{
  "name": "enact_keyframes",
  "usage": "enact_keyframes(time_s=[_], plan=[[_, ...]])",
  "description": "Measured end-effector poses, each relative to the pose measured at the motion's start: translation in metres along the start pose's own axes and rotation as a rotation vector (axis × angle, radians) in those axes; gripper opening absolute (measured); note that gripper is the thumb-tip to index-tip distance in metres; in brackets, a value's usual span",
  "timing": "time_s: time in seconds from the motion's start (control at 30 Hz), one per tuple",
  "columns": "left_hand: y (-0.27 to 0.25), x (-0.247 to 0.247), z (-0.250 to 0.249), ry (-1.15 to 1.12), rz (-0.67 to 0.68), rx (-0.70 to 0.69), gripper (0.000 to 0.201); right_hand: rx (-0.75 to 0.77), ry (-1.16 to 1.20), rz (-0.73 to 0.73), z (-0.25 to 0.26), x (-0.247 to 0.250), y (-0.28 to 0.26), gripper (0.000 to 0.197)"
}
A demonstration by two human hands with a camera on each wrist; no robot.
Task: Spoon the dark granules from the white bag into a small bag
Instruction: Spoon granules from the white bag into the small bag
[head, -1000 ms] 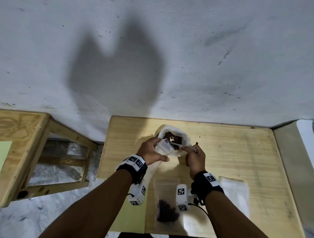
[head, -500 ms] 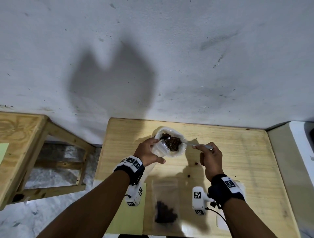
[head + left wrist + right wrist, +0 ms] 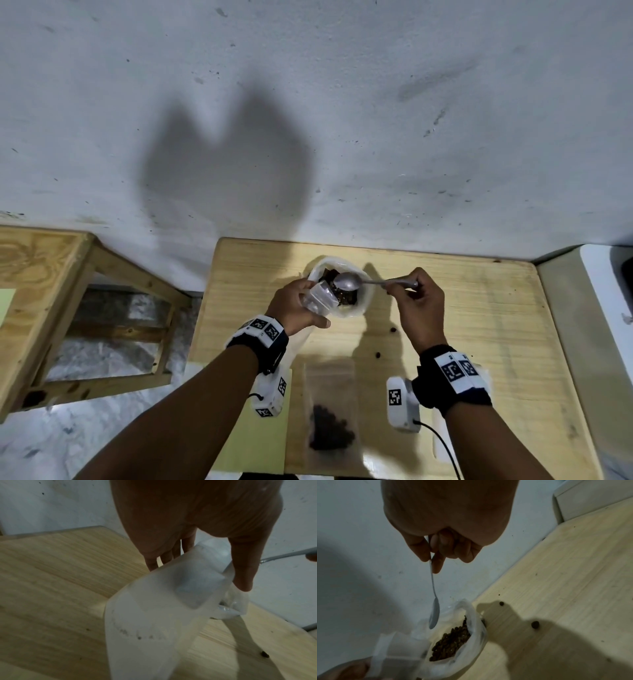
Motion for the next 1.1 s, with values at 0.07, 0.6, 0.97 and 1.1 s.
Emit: enact_keyframes(time_s=[0.07,0.6,0.97,1.1], plan=[[-0.002,0.001,0.001,0.003,0.000,0.006,0.102,-0.004,-0.086,-0.002,-0.008,0.000,-0.002,0.028],[-0.004,-0.006,0.000,-0.018,-0.001,-0.024,0.102,-0.429,0.060,-0.138,-0.056,-0.049,-0.052,0.046],[-0.004,-0.003,0.001,-0.035,0.000,-0.019,0.105,-0.633,0.235,-0.239,-0.065,-0.043,-0.043,0.046],[-0.002,-0.003,0.001,-0.020,0.000,-0.024,0.103,-0.602,0.208,-0.231,-0.062,-0.025,-0.040,0.044]])
Point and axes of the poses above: each hand's wrist, its own y-axis towards the middle knuckle, its own x-axis out of the back of the hand, z = x × y, the point moved 4 cm from there along y, towards the middle knuckle, and after that the axes turned 14 degrees about x, right-handed, at the moved point
